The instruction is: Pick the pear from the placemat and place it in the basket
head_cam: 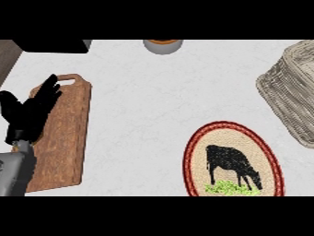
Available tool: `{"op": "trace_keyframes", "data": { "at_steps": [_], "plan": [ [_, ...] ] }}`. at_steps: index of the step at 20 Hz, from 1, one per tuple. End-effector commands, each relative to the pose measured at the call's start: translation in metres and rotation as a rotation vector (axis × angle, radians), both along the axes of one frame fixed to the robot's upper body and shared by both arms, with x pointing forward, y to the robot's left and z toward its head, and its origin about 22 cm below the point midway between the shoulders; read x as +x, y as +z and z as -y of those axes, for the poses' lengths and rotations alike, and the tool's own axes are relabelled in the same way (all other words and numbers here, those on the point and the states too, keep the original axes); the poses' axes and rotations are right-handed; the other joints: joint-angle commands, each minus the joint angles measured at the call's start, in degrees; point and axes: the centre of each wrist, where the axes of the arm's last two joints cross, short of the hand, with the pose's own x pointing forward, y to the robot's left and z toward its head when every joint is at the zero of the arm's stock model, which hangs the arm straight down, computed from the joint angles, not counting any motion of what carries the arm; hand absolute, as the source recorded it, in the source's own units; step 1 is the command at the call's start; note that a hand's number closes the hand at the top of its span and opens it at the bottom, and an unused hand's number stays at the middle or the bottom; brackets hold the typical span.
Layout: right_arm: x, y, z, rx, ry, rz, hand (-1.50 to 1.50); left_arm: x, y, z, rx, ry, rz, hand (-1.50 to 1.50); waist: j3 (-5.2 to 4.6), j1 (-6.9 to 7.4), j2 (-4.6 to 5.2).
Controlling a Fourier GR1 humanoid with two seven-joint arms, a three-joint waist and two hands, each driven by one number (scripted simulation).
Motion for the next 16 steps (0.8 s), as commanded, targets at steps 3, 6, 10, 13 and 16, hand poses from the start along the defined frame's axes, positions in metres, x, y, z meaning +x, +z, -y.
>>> {"op": "trace_keyframes", "data": {
  "at_steps": [3,6,10,13,16],
  "plan": [
    [0.012,0.015,0.013,0.120,0.052,0.033,-1.50,-0.010,-0.003,-0.006,0.019,0.017,0.004,0.00,-0.02,-0.48,-0.16],
    [0.019,0.017,0.012,0.280,-0.036,-0.006,-1.50,-0.006,0.000,-0.011,0.007,0.012,0.007,0.00,-0.06,-0.52,-0.12],
    [0.004,0.027,0.040,0.468,-0.140,-0.010,-1.50,-0.012,-0.004,-0.014,0.000,-0.005,0.000,0.00,0.04,0.60,0.30],
    [-0.026,0.026,0.066,0.544,-0.153,-0.027,-1.50,-0.003,0.008,0.001,0.009,-0.003,0.015,0.00,0.22,0.28,0.50],
    [-0.055,0.052,0.090,0.508,-0.158,-0.046,-1.50,0.001,0.011,-0.006,0.003,0.005,0.024,0.00,0.38,0.63,1.02]
  ]
}}
